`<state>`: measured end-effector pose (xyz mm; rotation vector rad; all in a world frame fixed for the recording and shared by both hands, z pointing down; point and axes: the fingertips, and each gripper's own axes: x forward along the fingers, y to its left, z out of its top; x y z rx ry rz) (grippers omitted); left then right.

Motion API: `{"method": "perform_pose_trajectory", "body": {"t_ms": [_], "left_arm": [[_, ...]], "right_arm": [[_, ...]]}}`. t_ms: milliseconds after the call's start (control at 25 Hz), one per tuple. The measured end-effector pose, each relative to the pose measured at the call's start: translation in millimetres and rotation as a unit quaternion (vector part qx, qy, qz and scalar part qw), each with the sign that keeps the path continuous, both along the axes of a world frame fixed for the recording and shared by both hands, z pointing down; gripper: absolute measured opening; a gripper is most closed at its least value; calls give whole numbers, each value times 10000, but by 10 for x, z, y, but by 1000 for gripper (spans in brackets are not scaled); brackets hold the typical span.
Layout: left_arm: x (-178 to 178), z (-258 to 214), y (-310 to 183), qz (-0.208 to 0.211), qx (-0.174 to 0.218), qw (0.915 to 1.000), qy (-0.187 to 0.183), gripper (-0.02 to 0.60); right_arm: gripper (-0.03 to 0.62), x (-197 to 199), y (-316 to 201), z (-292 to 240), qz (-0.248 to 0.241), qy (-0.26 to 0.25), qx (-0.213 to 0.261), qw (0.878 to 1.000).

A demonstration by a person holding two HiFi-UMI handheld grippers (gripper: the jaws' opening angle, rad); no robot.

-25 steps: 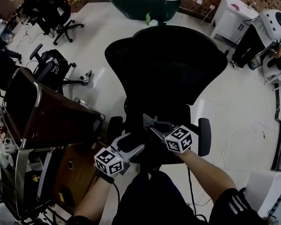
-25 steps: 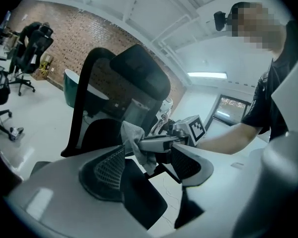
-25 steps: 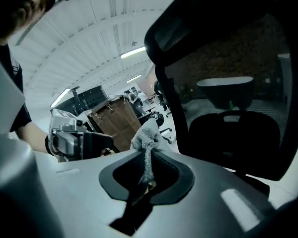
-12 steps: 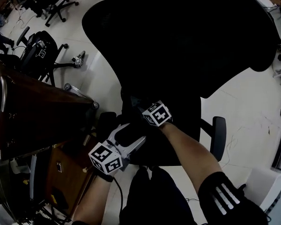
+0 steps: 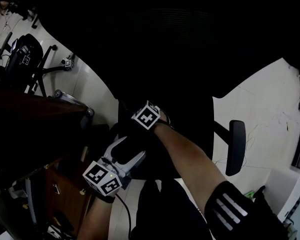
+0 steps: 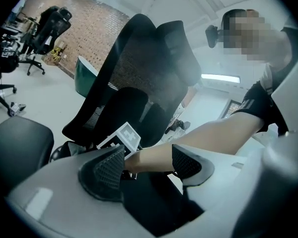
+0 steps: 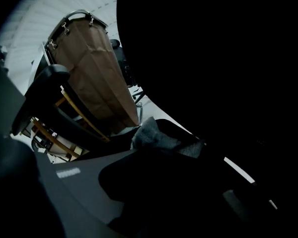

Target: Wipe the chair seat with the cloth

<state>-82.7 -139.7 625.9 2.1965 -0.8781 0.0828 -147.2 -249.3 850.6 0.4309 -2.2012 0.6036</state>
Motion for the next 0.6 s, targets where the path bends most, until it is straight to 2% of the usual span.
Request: {"method": "perform_pose_trajectory", "body": {"t_ms": [120,240,440,600], "left_arm": [[14,40,-20,27,-44,10000,10,325],[92,25,-41,142,-29,9999,38,325],[310,-76,-82,312,58,9994,138,325],[445,-137,-32,433,80,9987,239,325]], "right_arm": [[35,116,1,42,-70,7,37,10000],[35,443,-39,131,84,268,31,9996],[35,1497,-17,317,579,1158,-169,9914],[35,2309,46,304,933,1612,-192,9823]]}}
